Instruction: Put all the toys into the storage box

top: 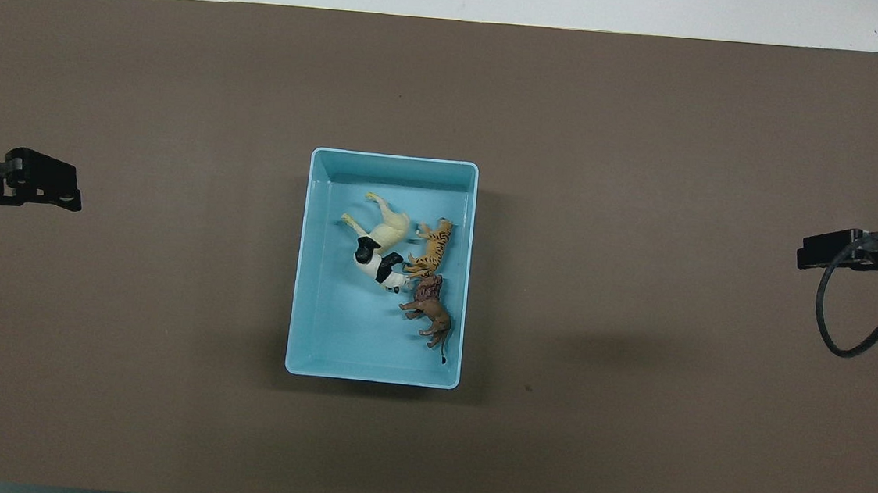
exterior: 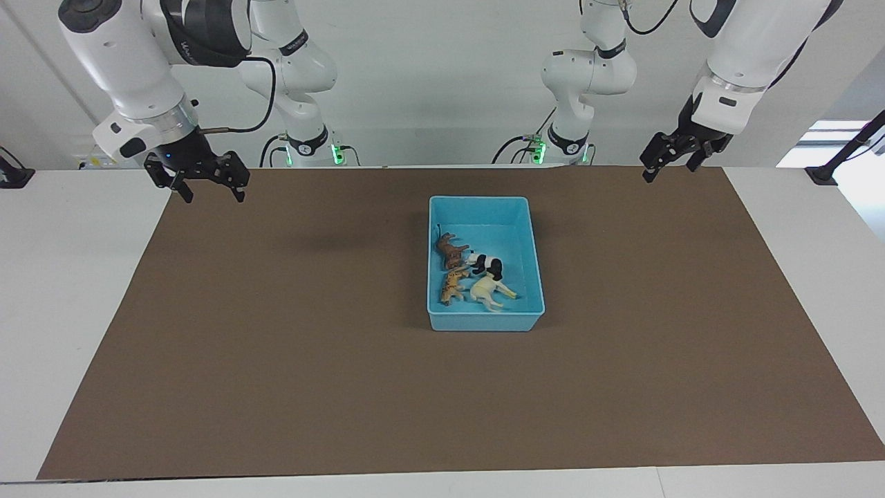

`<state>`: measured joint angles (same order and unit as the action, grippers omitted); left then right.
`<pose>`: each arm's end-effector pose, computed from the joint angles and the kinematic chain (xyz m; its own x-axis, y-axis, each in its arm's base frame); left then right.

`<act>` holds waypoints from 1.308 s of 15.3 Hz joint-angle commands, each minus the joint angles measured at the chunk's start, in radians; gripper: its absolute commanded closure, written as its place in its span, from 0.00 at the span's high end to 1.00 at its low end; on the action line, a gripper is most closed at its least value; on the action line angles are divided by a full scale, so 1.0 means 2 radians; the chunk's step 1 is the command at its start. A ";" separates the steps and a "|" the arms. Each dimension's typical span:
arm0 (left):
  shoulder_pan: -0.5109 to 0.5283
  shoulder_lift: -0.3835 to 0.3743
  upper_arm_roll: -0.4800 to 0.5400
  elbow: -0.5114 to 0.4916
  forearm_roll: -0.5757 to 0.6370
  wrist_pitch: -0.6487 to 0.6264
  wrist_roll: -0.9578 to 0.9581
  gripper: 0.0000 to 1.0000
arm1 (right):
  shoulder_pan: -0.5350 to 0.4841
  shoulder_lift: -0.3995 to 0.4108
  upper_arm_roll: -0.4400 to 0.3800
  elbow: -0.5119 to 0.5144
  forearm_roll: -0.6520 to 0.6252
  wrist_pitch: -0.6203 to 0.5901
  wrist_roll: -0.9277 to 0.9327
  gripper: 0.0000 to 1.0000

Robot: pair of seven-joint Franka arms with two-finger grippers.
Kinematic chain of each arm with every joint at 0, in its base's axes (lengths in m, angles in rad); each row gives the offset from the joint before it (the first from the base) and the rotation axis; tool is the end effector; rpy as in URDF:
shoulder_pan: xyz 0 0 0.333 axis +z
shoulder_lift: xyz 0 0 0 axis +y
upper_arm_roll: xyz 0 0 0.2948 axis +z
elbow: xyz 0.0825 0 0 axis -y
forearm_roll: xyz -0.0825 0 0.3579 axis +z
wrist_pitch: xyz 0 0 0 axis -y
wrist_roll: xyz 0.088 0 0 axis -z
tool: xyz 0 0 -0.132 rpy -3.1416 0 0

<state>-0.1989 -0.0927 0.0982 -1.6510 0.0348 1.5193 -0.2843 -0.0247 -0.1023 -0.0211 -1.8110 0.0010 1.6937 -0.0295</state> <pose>0.4928 -0.0429 0.5856 0.9825 0.1835 -0.0306 0.1824 -0.9826 -0.0357 0.5033 -0.0233 0.5339 0.9998 -0.0163 -0.0149 -0.0163 -0.9999 -0.0036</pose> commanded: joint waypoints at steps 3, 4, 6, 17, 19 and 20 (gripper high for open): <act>0.028 -0.009 -0.003 -0.014 0.012 -0.007 0.009 1.00 | -0.005 0.016 0.004 0.042 0.009 -0.039 -0.017 1.00; 0.027 -0.009 -0.004 -0.014 0.013 -0.006 0.011 1.00 | -0.005 0.016 0.004 0.041 0.009 -0.041 -0.017 1.00; 0.029 -0.008 -0.003 -0.010 0.013 -0.006 0.006 1.00 | -0.005 0.014 0.004 0.038 0.005 -0.045 -0.017 1.00; 0.050 -0.023 0.002 0.013 0.022 0.007 0.097 1.00 | -0.008 0.013 0.004 0.038 0.000 -0.051 -0.024 1.00; 0.051 -0.019 0.001 0.025 0.018 0.000 0.098 1.00 | -0.008 0.012 0.004 0.037 0.000 -0.053 -0.024 1.00; 0.048 -0.017 -0.001 0.028 0.019 -0.006 0.098 1.00 | -0.008 0.012 0.004 0.038 0.000 -0.053 -0.024 1.00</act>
<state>-0.1046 -0.1222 0.1061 -1.6130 0.0573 1.5218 -0.1120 -0.0261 -0.0847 -0.0205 -1.7527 0.0002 1.6102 -0.0459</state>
